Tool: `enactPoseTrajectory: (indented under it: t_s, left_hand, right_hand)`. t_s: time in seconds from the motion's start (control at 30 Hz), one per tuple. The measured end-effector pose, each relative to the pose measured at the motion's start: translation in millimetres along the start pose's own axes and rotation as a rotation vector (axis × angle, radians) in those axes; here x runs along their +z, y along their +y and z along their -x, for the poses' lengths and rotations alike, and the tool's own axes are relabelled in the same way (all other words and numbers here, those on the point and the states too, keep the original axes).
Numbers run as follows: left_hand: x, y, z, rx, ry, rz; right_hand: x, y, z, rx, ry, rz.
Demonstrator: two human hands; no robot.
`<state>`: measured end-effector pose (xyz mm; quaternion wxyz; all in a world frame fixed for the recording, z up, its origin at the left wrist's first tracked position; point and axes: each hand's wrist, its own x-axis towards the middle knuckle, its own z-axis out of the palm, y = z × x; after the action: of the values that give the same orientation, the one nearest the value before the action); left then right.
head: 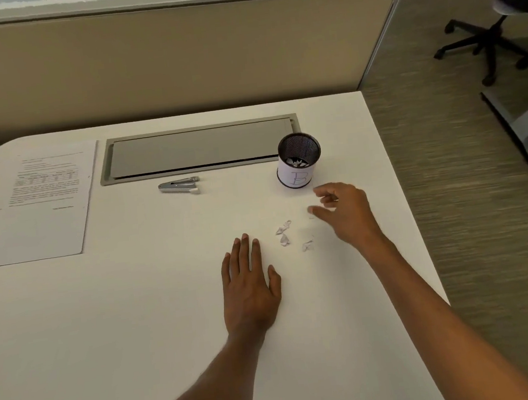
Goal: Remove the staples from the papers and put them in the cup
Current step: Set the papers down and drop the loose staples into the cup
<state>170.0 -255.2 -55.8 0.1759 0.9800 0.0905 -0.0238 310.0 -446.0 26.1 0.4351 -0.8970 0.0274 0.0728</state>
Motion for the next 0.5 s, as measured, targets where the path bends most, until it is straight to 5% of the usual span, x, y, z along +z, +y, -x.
enactPoseTrajectory:
  t_s: [0.23, 0.5]
  left_hand:
    - [1.8, 0.0, 0.7, 0.004, 0.018, 0.006]
    - [2.0, -0.1, 1.8, 0.005, 0.022, -0.009]
  right_hand:
    - [25.3, 42.8, 45.4, 0.038, -0.183, 0.283]
    - [43.7, 33.5, 37.6, 0.073, -0.046, 0.224]
